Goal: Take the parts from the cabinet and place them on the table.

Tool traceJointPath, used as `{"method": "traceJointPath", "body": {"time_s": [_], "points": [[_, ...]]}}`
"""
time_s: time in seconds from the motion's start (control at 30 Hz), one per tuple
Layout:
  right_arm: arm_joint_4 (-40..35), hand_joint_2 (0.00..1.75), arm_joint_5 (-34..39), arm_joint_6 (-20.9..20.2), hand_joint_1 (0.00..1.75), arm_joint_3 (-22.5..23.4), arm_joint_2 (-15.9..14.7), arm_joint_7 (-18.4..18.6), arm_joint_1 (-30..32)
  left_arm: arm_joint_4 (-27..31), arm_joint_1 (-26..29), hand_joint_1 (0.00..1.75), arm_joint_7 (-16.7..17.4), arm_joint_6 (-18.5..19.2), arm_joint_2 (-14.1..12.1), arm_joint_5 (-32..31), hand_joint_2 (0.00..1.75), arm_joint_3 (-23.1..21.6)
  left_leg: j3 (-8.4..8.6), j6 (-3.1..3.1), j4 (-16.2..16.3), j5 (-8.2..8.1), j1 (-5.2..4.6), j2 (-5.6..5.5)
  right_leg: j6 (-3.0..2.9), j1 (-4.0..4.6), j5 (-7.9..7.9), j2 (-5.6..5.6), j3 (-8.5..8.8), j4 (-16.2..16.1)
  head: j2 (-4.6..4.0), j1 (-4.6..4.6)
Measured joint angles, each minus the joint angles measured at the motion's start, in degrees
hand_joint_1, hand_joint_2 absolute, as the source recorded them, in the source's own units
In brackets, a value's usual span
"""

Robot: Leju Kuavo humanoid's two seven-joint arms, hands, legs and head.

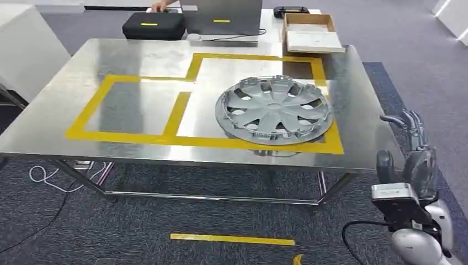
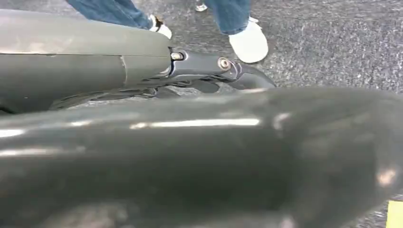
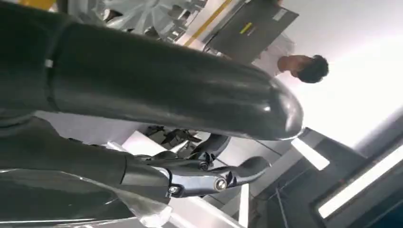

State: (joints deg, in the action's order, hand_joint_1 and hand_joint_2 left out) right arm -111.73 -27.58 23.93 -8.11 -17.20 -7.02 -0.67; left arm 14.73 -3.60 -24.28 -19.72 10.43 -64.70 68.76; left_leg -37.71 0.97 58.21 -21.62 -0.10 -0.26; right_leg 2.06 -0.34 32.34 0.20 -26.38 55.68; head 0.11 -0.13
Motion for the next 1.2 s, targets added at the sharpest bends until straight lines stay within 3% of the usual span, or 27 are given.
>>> {"method": "traceJointPath", "body": {"time_s": [0.07,0.13,0.17,0.2,0.23,0.27,0.3,0.37,0.4,0.43,0.5,0.57,0.6,0.63,0.7,0.73,0.77,0.8,0.87,0.9,0.93,0.97,1.03,1.07,1.1,1.13,1.2], "points": [[-0.22,0.0,-0.04,0.07,0.0,0.04,0.0,-0.04,0.38,0.02,0.17,0.0,0.0,-0.04,-0.11,0.11,0.0,0.13,-0.31,-0.75,0.17,-0.03,0.17,-0.14,-1.03,-0.48,-1.12,-0.38,-0.72,-0.26,-0.02,-0.02],[-0.57,0.0,-0.04,0.13,0.0,0.13,0.0,-0.02,0.75,0.02,0.29,0.0,0.0,-0.07,-0.07,0.11,0.0,0.15,-1.63,-1.43,5.27,-7.1,0.26,-0.08,-1.99,-0.42,-2.26,-0.51,-1.97,-0.24,-0.02,-0.48],[-0.66,0.0,-0.09,0.13,0.0,0.13,0.0,-0.04,0.87,0.02,0.27,0.0,0.0,-0.07,-0.07,0.13,0.0,0.17,-2.54,-1.68,9.7,-10.4,0.35,-0.07,-1.98,-0.39,-2.86,-0.57,-2.44,-0.17,-0.02,-0.48],[-0.66,0.0,-0.09,0.13,0.0,0.13,0.0,-0.02,0.9,0.02,0.24,0.0,0.0,-0.07,-0.07,0.13,0.0,0.17,-3.28,-1.83,14.05,-12.78,0.38,-0.06,-1.97,-0.34,-3.49,-0.58,-2.82,-0.12,-0.02,-0.46],[-0.66,0.0,-0.09,0.13,0.0,0.17,0.0,-0.02,1.0,0.02,0.24,0.0,0.0,-0.07,-0.07,0.13,0.0,0.17,-3.44,-1.9,17.13,-13.72,0.39,-0.06,-1.95,-0.32,-4.15,-0.58,-3.64,0.05,-0.02,-0.46],[-0.66,0.0,-0.09,0.13,0.0,0.22,0.0,-0.02,1.09,0.0,0.23,0.0,0.0,-0.07,-0.07,0.11,0.0,0.17,-2.58,-1.88,17.84,-12.91,0.39,-0.06,-1.89,-0.3,-4.75,-0.59,-4.62,0.25,-0.02,-0.46],[-0.68,0.0,-0.09,0.13,0.0,0.28,0.0,-0.02,1.13,0.02,0.24,0.0,0.0,-0.07,-0.07,0.11,0.0,0.17,-0.58,-1.75,15.92,-11.23,0.38,-0.06,-1.79,-0.29,-5.19,-0.6,-5.59,0.51,-0.02,-0.46],[-0.76,0.0,-0.11,0.2,0.0,0.39,0.0,-0.02,1.16,0.02,0.21,0.0,0.0,-0.11,-0.07,0.13,0.0,0.2,6.12,-1.13,6.15,-8.21,0.35,-0.06,-1.55,-0.26,-5.94,-0.56,-6.98,1.05,-0.02,-0.5],[-1.01,0.0,-0.15,0.26,0.0,0.48,0.0,-0.02,1.25,0.02,0.14,0.0,0.0,-0.18,-0.09,0.13,0.0,0.2,9.52,-0.7,1.17,-8.48,0.24,-0.09,-1.38,-0.26,-6.24,-0.56,-7.3,1.27,-0.02,-0.48],[-1.27,0.0,-0.17,0.45,0.0,0.65,0.0,-0.04,1.42,0.02,0.03,0.0,0.0,-0.26,-0.15,0.13,0.0,0.2,11.13,-0.43,-1.91,-9.33,0.01,-0.1,-1.0,0.05,-6.56,-0.55,-7.73,1.49,-0.02,-0.42],[-1.38,0.0,-0.2,0.57,0.0,0.83,0.0,-0.04,1.78,0.02,0.02,0.0,0.0,-0.42,-0.11,0.13,0.0,0.2,10.32,-0.05,-1.55,-8.9,-0.27,-0.11,-0.21,-0.27,-7.5,-0.67,-7.87,1.29,-0.02,-0.59],[-1.66,0.0,-0.2,0.98,0.0,1.07,-0.07,-0.15,2.58,0.02,0.17,0.0,0.0,-0.57,0.11,0.2,0.0,0.22,9.62,0.84,-2.23,-7.61,-0.01,0.08,0.6,-0.24,-8.07,-0.53,-8.08,1.18,-0.02,-0.55],[-1.79,0.0,0.11,1.33,0.0,1.25,-0.09,-0.44,3.16,0.02,0.12,0.0,0.0,-0.77,0.04,0.31,0.0,0.26,9.06,1.28,-2.27,-6.98,0.1,0.3,0.75,-0.37,-5.99,-0.34,-8.68,2.16,-0.02,-0.48],[-2.01,0.0,0.87,1.59,0.0,1.57,-0.13,-0.81,3.66,0.02,0.02,0.0,0.0,-0.9,0.0,0.39,0.0,0.28,8.16,1.83,-2.27,-6.4,0.1,0.32,0.9,-0.4,-2.33,-0.32,-10.11,4.94,-0.02,-0.33],[-2.32,0.0,1.95,2.18,0.0,2.16,-0.13,-1.64,4.32,0.02,0.07,0.0,0.0,-0.92,0.18,0.44,0.0,0.35,6.36,1.91,-2.21,-4.98,-0.07,0.34,1.18,-0.4,4.25,-0.33,-12.19,13.46,-0.02,-0.39],[-2.45,0.0,2.08,2.34,0.0,2.45,-0.13,-1.88,4.64,0.02,0.08,0.0,0.0,-0.94,0.24,0.44,0.0,0.37,5.29,1.92,-2.11,-4.23,-0.15,0.35,1.27,-0.39,5.45,-0.32,-12.58,16.83,-0.02,-0.33],[-2.58,0.0,2.23,2.45,0.0,2.62,-0.13,-2.06,4.92,0.02,0.11,0.0,0.0,-0.94,0.31,0.44,0.0,0.41,4.31,1.86,-2.0,-3.55,-0.17,0.37,1.3,-0.39,4.6,-0.32,-12.19,18.32,-0.02,-0.39],[-2.66,0.0,2.27,2.45,0.0,2.73,-0.13,-2.21,5.18,0.02,0.13,0.0,0.0,-1.03,0.33,0.44,0.0,0.41,3.28,1.74,-1.85,-2.9,-0.17,0.38,1.28,-0.39,2.41,-0.33,-10.7,17.69,-0.02,-0.37],[-3.1,0.0,2.3,2.45,0.0,2.97,-0.13,-2.27,5.53,0.02,0.13,0.0,0.0,-1.03,0.33,0.44,0.0,0.41,1.54,1.46,-1.41,-1.79,-0.15,0.4,1.17,-0.4,-1.73,-0.34,-5.11,11.15,-0.02,-0.37],[-3.39,0.0,2.3,2.47,0.0,3.15,-0.13,-2.34,5.61,0.02,0.05,0.0,0.0,-1.03,0.35,0.44,0.0,0.41,1.15,1.2,-1.05,-1.23,-0.18,0.38,0.99,-0.41,-1.64,-0.33,-0.73,5.26,-0.02,-0.35],[-3.69,0.0,2.29,2.47,0.0,3.34,-0.13,-2.38,5.57,0.02,0.09,0.0,0.0,-1.05,0.37,0.44,0.0,0.41,0.54,0.92,-0.75,-0.91,-0.54,0.36,0.8,-0.18,0.17,-0.33,3.38,-0.32,-0.02,-0.26],[-4.02,0.0,2.29,2.66,0.0,3.5,-0.13,-2.45,5.69,0.02,0.1,0.0,0.0,-1.05,0.39,0.44,0.0,0.41,0.33,0.63,-0.56,-0.17,-0.54,0.35,0.22,-0.22,1.15,-0.24,3.83,-2.23,0.0,-0.39],[-4.11,0.0,2.25,2.89,0.0,3.65,-0.13,-2.45,6.35,0.02,0.15,0.0,0.0,-1.05,0.39,0.46,0.0,0.46,0.26,0.15,-0.93,0.96,-0.29,0.37,-0.37,0.15,0.65,-0.2,2.56,-1.43,0.0,-0.28],[-4.11,0.0,2.25,2.95,0.0,3.8,-0.11,-2.32,6.66,0.02,0.33,0.0,0.0,-1.05,0.31,0.55,0.0,0.52,-0.03,-0.27,-0.89,1.48,-0.48,0.22,-1.01,-0.11,-0.03,-0.38,1.9,-1.5,-0.02,-0.15],[-4.13,0.0,2.25,2.95,0.0,3.8,-0.11,-2.06,6.72,0.02,0.35,0.0,0.0,-1.05,0.26,0.63,0.0,0.57,-0.59,-0.65,-0.28,-0.26,-0.22,0.1,-1.48,-0.29,-0.66,-0.57,1.23,-1.42,0.0,-0.2],[-4.17,0.0,2.3,2.95,0.0,3.85,-0.11,-1.83,6.92,0.02,0.45,0.0,0.0,-1.05,0.26,0.74,0.0,0.59,-1.15,-1.03,2.08,-4.18,-0.17,0.12,-2.13,-0.31,-1.31,-0.6,0.48,-1.41,-0.02,-0.48],[-4.26,0.0,2.36,2.49,0.0,3.91,-0.11,-1.02,7.25,0.02,0.44,0.0,0.0,-1.03,0.26,0.98,0.0,0.66,-2.41,-1.55,10.45,-11.43,0.07,0.13,-2.3,-0.26,-2.6,-0.71,-1.03,-1.31,-0.02,-0.61]]}}
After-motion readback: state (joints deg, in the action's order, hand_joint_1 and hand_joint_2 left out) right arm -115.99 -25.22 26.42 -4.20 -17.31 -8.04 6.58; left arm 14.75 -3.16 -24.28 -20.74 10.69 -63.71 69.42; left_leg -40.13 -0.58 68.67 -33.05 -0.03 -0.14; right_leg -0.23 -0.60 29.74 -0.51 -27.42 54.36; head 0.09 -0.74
